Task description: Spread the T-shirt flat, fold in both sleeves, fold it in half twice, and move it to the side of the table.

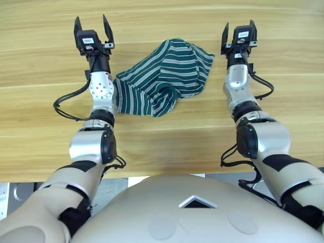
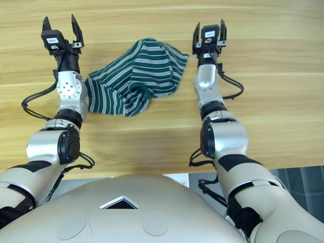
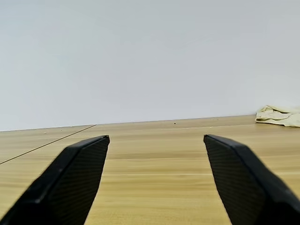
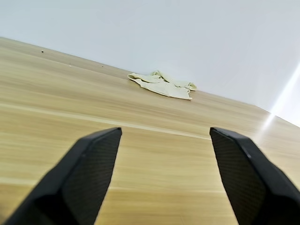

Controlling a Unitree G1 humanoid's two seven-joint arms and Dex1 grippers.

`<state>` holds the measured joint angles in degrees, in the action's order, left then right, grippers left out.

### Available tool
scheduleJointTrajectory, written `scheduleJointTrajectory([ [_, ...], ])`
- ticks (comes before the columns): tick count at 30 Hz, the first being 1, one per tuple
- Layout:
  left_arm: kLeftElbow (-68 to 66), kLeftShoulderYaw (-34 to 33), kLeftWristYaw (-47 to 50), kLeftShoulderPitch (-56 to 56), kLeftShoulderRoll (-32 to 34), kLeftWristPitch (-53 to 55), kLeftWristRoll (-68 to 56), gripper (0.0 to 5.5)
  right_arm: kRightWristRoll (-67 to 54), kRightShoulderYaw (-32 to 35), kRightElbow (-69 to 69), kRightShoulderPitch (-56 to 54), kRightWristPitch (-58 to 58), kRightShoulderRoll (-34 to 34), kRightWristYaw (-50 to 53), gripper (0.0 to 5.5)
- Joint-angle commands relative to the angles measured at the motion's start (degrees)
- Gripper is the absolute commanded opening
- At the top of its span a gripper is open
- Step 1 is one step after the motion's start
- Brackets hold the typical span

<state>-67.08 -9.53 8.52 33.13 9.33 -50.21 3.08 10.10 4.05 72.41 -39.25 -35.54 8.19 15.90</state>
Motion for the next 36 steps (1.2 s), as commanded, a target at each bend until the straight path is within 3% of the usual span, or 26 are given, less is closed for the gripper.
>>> scheduleJointTrajectory([
  [1,0.5,1.7,2.7,-0.8,0.7,-0.8,2.9,3.77,0.3,-0.3,0.3,-0.3,-0.3,0.6,0.9,3.47],
  [19,-0.4,4.9,10.2,-0.4,2.0,2.1,8.2,3.77,1.6,-1.6,0.0,0.4,-2.5,1.4,2.8,3.47],
  [22,-0.6,5.0,10.6,-0.3,2.0,2.3,8.1,3.5,1.6,-1.8,0.1,0.3,-2.5,1.4,3.0,3.47],
  [36,-1.2,3.0,8.3,0.0,1.1,2.4,4.4,3.5,1.4,-2.0,0.1,0.9,-2.9,1.7,3.4,3.47],
])
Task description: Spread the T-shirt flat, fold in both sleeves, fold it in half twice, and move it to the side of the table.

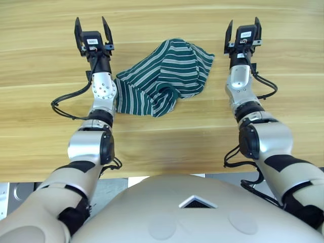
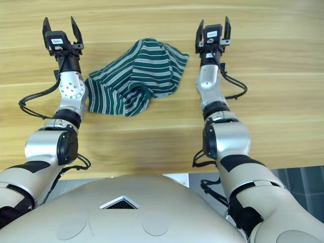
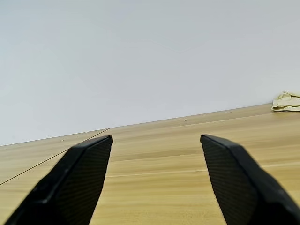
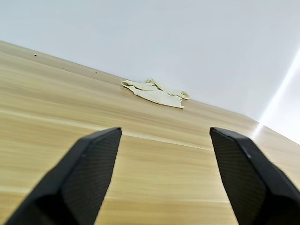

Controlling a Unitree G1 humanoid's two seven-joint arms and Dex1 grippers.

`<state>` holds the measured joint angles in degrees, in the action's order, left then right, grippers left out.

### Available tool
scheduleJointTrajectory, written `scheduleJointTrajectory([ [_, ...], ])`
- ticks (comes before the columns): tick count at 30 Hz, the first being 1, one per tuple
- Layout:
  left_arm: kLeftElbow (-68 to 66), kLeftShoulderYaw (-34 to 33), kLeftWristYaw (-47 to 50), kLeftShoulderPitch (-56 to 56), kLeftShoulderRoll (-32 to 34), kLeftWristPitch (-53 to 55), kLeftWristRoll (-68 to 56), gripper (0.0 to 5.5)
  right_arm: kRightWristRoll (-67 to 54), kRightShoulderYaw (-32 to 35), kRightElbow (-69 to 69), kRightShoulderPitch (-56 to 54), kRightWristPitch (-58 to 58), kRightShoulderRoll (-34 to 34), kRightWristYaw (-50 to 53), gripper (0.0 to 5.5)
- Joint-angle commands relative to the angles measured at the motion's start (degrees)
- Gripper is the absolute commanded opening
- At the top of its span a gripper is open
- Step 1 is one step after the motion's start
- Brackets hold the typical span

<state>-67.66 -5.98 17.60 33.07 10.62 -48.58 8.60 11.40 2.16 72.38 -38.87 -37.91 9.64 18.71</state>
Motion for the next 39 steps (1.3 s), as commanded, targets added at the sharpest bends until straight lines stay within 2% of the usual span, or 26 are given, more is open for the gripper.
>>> scheduleJointTrajectory([
  [1,-0.6,-0.6,-0.9,0.1,-0.2,0.8,-1.1,3.5,0.1,0.0,0.1,0.7,-0.6,0.3,0.6,3.47],
  [6,-0.6,-0.4,-2.0,-0.1,-0.2,0.5,-1.9,3.5,0.7,-0.6,0.1,0.8,-0.6,0.6,0.8,3.47],
  [9,1.9,-1.0,-12.8,-1.5,-2.1,-2.1,-7.4,3.5,4.7,-3.6,-1.4,2.1,-1.8,2.4,3.2,3.47],
  [11,16.4,4.2,-26.5,-11.0,-1.4,-4.7,-13.9,3.5,12.7,-8.7,-8.7,7.1,-4.9,8.0,5.6,3.47],
  [13,38.7,12.1,-37.0,-24.1,4.1,-2.5,-19.5,3.5,16.5,-11.0,-20.0,14.6,-8.7,14.1,1.3,3.47],
  [16,67.0,18.9,-45.4,-39.2,15.6,4.5,-23.5,3.5,15.1,-12.2,-38.0,25.0,-11.0,23.2,-11.0,3.47],
  [18,76.7,20.2,-48.8,-44.7,21.0,7.3,-21.3,3.5,14.5,-13.4,-46.3,28.9,-11.2,28.2,-17.4,3.47],
  [21,83.2,20.8,-51.4,-49.1,24.4,11.4,-15.3,3.5,15.7,-14.4,-51.4,31.2,-10.5,32.2,-22.5,3.47],
  [25,88.4,23.1,-51.7,-52.6,24.3,19.3,-6.2,3.5,15.9,-15.6,-56.6,34.0,-7.3,35.1,-29.6,3.47],
  [31,89.3,24.9,-49.7,-53.9,25.6,24.8,18.5,3.5,19.8,-18.1,-58.8,33.8,-3.7,33.6,-33.6,3.47],
  [39,82.2,24.9,-41.8,-50.2,21.0,35.1,34.4,3.5,21.8,-20.4,-58.0,32.9,-2.5,31.9,-35.1,3.47],
])
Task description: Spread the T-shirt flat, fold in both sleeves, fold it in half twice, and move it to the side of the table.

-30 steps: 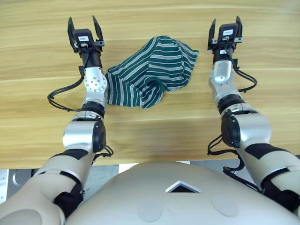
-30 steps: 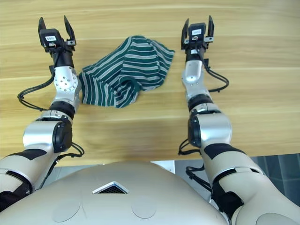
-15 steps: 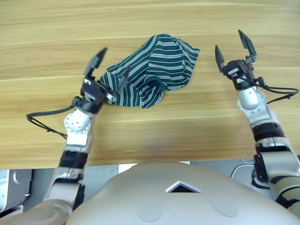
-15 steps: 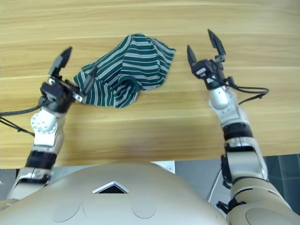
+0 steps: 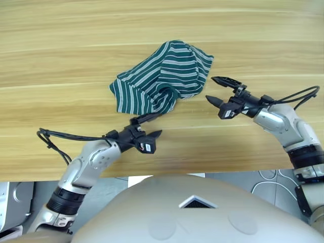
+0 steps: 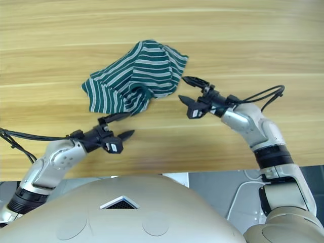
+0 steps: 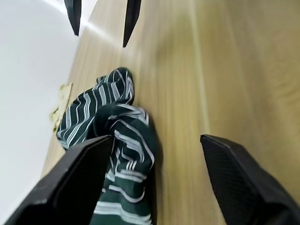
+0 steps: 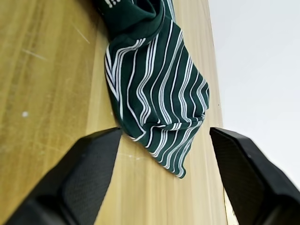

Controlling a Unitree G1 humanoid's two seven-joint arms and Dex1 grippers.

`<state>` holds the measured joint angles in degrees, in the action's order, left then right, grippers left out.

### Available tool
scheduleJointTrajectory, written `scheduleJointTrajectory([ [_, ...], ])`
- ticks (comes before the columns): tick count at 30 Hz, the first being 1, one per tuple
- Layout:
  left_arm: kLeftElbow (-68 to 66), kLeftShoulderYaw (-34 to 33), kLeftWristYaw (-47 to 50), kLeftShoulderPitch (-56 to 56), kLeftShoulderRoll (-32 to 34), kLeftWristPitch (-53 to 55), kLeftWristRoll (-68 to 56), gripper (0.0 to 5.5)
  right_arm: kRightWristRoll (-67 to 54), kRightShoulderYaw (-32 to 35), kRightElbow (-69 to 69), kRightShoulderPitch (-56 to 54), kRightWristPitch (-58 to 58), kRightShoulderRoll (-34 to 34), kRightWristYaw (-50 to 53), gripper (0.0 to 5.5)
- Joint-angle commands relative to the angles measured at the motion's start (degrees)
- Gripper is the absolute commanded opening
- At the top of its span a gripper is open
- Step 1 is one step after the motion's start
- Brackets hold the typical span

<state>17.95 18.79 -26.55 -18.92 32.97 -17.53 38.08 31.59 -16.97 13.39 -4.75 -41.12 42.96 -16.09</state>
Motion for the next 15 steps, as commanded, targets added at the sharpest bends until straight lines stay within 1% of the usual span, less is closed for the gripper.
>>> scheduleJointTrajectory([
  [1,-4.1,0.4,2.9,2.1,-2.0,5.1,5.5,3.5,2.2,-2.0,1.5,-1.4,0.7,-1.9,-0.4,3.47],
  [6,-7.8,1.8,5.3,3.8,-3.9,8.1,7.0,3.5,5.9,-3.6,6.4,-4.0,0.7,-2.8,1.6,3.47],
  [11,-9.8,3.4,6.6,4.9,-5.1,9.1,6.9,3.5,12.1,-6.6,19.3,-11.5,0.8,-3.6,7.4,3.47],
  [15,-10.6,3.8,8.2,5.2,-5.5,9.6,6.7,3.5,14.5,-10.2,25.9,-15.9,-0.6,-5.8,10.3,3.47],
])
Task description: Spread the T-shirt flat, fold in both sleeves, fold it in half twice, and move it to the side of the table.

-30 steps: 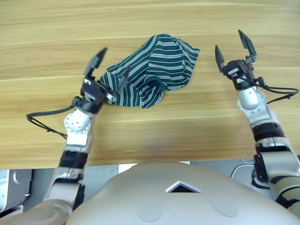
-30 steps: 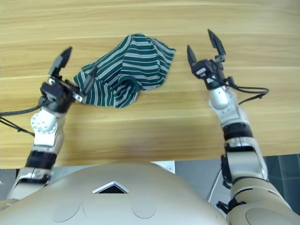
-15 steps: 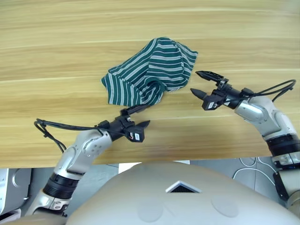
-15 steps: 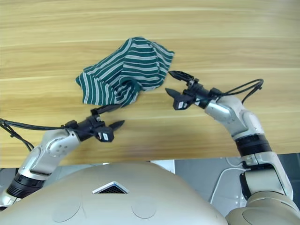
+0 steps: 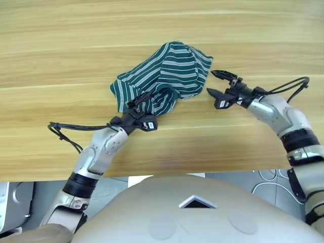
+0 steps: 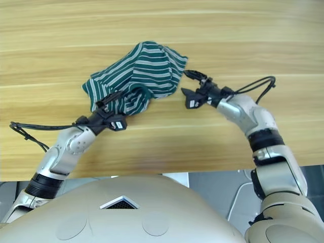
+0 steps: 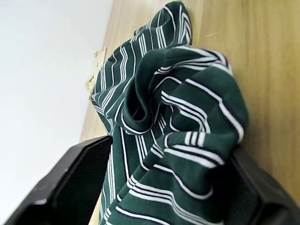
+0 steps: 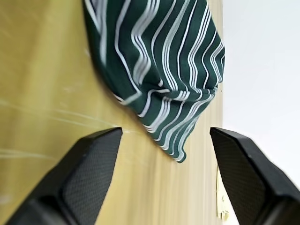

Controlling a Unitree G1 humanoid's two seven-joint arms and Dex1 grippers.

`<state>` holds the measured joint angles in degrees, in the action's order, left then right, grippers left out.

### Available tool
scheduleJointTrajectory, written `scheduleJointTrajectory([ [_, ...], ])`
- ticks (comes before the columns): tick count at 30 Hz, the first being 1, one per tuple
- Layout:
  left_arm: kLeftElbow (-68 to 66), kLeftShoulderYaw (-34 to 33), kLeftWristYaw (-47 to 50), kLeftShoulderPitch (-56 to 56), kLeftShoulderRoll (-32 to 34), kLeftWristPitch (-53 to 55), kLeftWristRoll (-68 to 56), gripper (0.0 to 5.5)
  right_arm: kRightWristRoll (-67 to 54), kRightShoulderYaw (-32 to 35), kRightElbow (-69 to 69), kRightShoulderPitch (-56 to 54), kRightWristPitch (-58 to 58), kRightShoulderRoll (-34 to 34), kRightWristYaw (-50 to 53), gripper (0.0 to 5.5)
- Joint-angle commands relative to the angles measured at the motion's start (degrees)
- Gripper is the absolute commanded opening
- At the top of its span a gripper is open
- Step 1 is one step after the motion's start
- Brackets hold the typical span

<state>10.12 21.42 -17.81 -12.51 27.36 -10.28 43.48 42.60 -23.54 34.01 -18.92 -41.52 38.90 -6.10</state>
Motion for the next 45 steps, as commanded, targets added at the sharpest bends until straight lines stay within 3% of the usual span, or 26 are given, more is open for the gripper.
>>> scheduleJointTrajectory([
  [1,-2.8,1.3,-0.3,-1.2,0.1,2.4,1.1,3.5,3.8,-4.4,6.4,-2.5,-0.6,-2.2,0.9,3.47],
  [4,-2.6,1.5,0.1,-1.4,0.4,2.2,0.6,3.5,4.9,-6.8,9.3,-4.4,-1.4,-3.4,2.3,3.47],
  [18,-3.6,0.7,1.0,-0.2,1.5,-0.6,-3.6,1.16,3.6,-10.9,9.8,-4.2,-3.4,-4.2,3.4,3.47],
  [26,-4.7,-1.4,3.9,0.2,0.9,0.6,-5.1,0.01,3.2,-11.4,11.1,-4.4,-4.2,-3.6,4.5,1.98],
  [39,-6.3,-7.1,10.4,2.2,0.8,-8.5,-13.1,0.0,0.7,-9.7,10.9,-3.9,-4.9,-2.8,4.9,0.09],
  [45,-4.8,-11.7,8.9,2.2,0.1,-12.6,-24.0,0.0,-13.7,-4.2,4.8,0.8,-10.6,-1.1,-0.3,0.04],
])
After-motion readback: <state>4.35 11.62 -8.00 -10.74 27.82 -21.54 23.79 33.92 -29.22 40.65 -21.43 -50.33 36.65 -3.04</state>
